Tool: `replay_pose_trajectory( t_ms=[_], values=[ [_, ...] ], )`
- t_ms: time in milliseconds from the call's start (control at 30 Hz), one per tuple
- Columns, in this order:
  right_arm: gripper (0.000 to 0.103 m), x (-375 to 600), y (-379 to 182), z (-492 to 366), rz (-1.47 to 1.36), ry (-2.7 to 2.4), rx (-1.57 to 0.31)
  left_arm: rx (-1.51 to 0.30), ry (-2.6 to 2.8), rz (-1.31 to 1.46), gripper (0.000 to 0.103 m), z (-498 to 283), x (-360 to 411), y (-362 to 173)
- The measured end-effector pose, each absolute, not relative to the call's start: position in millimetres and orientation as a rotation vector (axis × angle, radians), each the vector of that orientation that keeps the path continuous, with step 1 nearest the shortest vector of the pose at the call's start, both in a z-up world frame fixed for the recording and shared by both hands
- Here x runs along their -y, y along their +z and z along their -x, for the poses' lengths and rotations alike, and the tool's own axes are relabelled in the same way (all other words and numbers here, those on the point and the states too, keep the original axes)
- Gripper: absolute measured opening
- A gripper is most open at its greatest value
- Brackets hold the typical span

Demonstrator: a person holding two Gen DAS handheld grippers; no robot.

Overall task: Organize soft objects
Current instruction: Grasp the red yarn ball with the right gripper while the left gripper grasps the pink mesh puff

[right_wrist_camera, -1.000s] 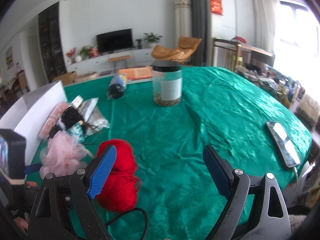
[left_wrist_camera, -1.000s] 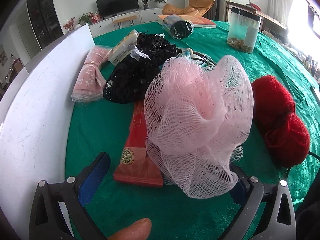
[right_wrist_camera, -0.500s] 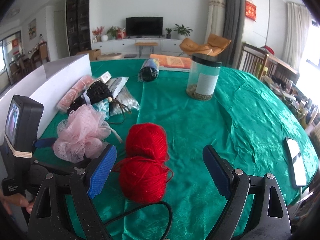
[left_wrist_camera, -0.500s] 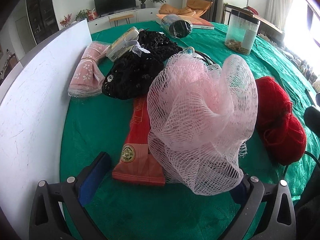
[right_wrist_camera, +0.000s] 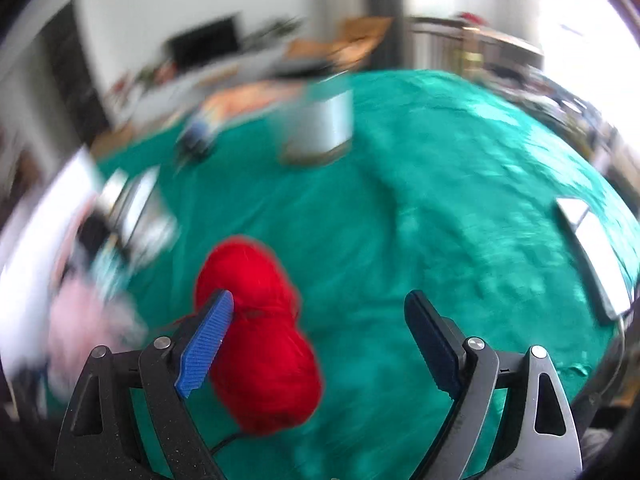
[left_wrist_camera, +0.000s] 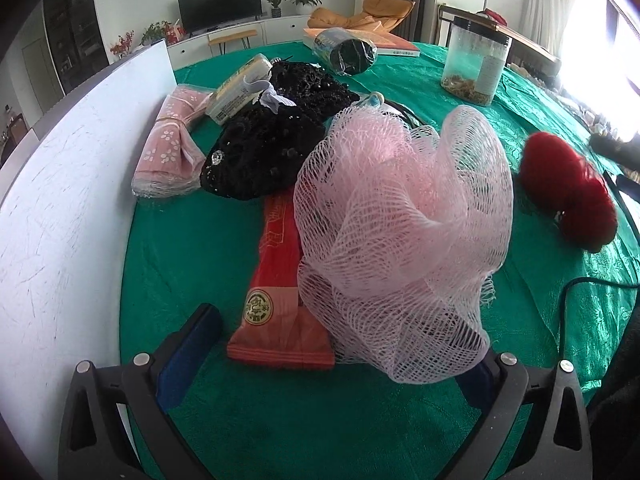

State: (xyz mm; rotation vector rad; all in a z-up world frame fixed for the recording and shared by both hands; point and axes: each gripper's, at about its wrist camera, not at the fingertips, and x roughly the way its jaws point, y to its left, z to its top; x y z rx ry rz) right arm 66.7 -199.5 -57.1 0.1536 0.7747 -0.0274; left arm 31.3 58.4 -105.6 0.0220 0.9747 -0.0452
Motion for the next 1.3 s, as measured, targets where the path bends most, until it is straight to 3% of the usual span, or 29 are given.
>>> replay_pose_trajectory(
  t_ms=[267,800,1033,1167,1300],
  values=[
    [0.090,298.2,-71.5,-44.4,-0.673,-0.051,-0.695,-0.990,-0.060,-0.024,0.103,-32.1,-58.9,-104.6],
    [0.090,295.9,-74.2,-36.8,-0.669,-0.051,-0.675,-0.858,-0.180,-0.045,0.103,-30.2,-33.9,-58.3],
    [0.090,291.0,-71.6,-38.9,-0.646,-0.026,-0.677,-0.843,-0.159,-0.245,0.101,-36.7,-1.2,-63.2],
    [0.090,278.0,-63.7,-64.0,-0.490,0.080,-0.784,-0.871,-0.141,-0.388,0.047,-42.7,19.5,-75.1],
    [0.088,237.9,-69.5,-103.1,0.020,0.145,-0.997,-0.882,-0.195,-0.237,0.026,-51.2,7.7,-60.7]
  ],
)
